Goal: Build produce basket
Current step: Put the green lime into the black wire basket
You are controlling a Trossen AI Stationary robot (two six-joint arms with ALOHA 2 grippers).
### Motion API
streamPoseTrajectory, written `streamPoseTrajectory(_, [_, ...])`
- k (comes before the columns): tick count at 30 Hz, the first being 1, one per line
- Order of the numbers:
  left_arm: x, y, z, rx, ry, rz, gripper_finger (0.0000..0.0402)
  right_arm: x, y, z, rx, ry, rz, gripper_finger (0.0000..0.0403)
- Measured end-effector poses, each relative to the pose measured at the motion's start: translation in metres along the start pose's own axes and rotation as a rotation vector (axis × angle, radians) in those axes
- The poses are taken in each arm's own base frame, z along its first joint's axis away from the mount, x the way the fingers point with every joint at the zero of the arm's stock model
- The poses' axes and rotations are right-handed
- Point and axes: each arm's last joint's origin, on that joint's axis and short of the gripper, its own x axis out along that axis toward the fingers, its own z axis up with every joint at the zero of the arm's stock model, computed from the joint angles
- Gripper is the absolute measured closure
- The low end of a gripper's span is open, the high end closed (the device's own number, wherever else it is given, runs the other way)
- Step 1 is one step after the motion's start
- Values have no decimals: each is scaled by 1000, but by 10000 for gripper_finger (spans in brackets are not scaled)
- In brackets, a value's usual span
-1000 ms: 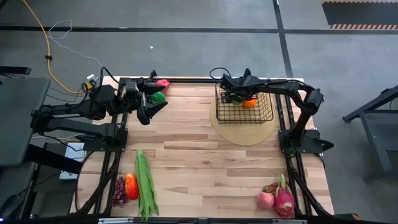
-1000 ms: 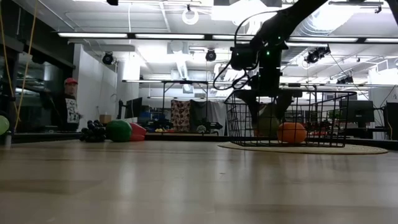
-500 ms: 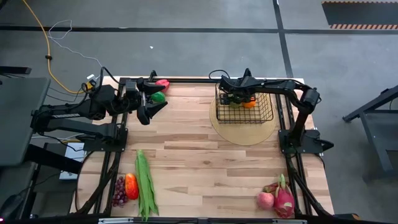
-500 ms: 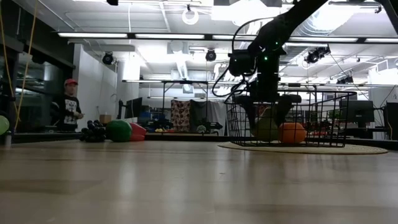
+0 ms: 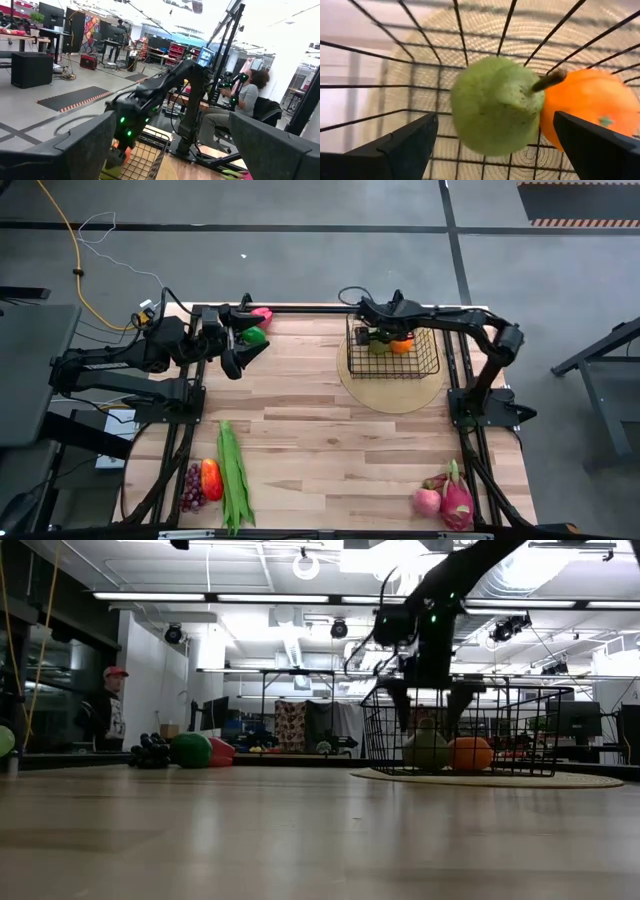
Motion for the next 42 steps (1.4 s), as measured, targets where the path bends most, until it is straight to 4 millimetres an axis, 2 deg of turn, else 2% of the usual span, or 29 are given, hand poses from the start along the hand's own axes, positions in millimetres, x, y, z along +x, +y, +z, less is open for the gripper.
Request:
streamPoseTrajectory(4, [0, 0, 0, 0, 0, 0, 25, -36, -10, 2, -69, -69, 78, 19])
streamPoseTrajectory(7, [0, 0, 0, 0, 0, 2, 25, -73, -18, -4, -159, -134, 169, 19])
streamPoseTrajectory(12, [0, 0, 0, -2, -3, 16, 25, -142, -23, -31, -388, -287, 472, 19])
streamPoseTrajectory(16, [0, 0, 0, -19, -1, 8, 25, -195, -27, -54, -436, -487, 717, 19])
streamPoseTrajectory(21, [0, -1, -1, -100, 15, -45, 25, -242, -28, -76, -495, -692, 987, 19])
streamPoseTrajectory(25, [0, -2, -1, -105, 23, -68, 25, -253, -24, -88, -529, -767, 1028, 19])
streamPoseTrajectory(29, [0, -2, -1, -105, 22, -65, 25, -248, -17, -94, -563, -762, 985, 19])
streamPoseTrajectory(37, [0, -2, -1, -110, 19, -58, 25, -244, -12, -100, -676, -669, 1066, 19])
streamPoseTrajectory(39, [0, -1, 0, -146, 14, -22, 25, -246, -16, -100, -679, -665, 1063, 19])
streamPoseTrajectory(42, [7, 3, 2, -182, 64, 150, 25, -248, -24, -101, -676, -658, 1056, 19])
